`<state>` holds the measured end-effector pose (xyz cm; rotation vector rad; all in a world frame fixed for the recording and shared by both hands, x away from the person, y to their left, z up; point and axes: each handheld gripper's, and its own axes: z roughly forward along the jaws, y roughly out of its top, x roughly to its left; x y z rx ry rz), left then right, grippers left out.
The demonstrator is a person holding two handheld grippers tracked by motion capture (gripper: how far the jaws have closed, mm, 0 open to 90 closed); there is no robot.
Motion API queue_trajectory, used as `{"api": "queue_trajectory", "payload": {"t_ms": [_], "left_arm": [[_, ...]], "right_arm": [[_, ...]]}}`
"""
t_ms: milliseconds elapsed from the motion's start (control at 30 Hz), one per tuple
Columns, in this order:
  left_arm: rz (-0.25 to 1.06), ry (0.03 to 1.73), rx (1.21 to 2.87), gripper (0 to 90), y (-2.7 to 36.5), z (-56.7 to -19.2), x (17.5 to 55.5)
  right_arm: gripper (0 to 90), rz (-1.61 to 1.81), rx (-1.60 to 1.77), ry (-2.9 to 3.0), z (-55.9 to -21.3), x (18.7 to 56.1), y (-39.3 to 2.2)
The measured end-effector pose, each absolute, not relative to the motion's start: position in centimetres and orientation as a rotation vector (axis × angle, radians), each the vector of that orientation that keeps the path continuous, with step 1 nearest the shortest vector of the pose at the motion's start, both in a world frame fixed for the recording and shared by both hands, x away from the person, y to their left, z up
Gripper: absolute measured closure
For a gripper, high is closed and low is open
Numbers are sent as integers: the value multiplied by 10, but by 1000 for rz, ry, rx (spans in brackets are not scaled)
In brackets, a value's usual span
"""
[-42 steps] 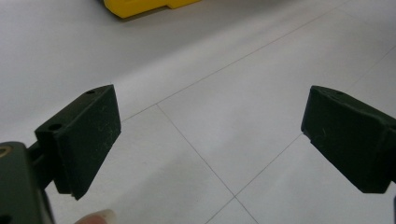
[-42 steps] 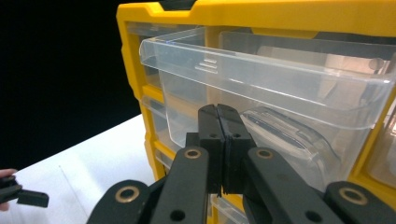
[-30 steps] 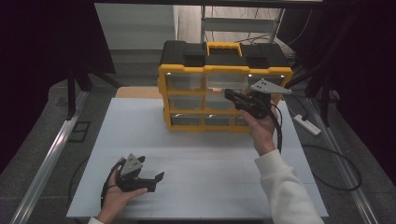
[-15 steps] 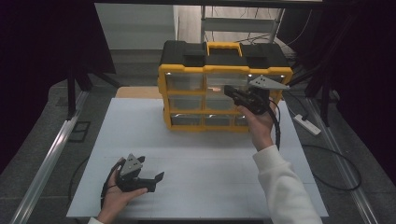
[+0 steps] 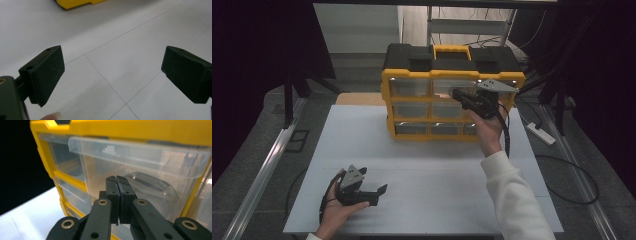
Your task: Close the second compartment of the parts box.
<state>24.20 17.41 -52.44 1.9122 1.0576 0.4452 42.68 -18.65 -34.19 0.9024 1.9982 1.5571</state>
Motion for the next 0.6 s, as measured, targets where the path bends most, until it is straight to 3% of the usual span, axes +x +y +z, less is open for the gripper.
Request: {"api": "queue_trajectory", "payload": {"t_ms": [600], "left_arm": [[445,1061,1909,56,174,-524,242]], "right_arm": [[880,1554,908,1993,-347,431,-185]]}}
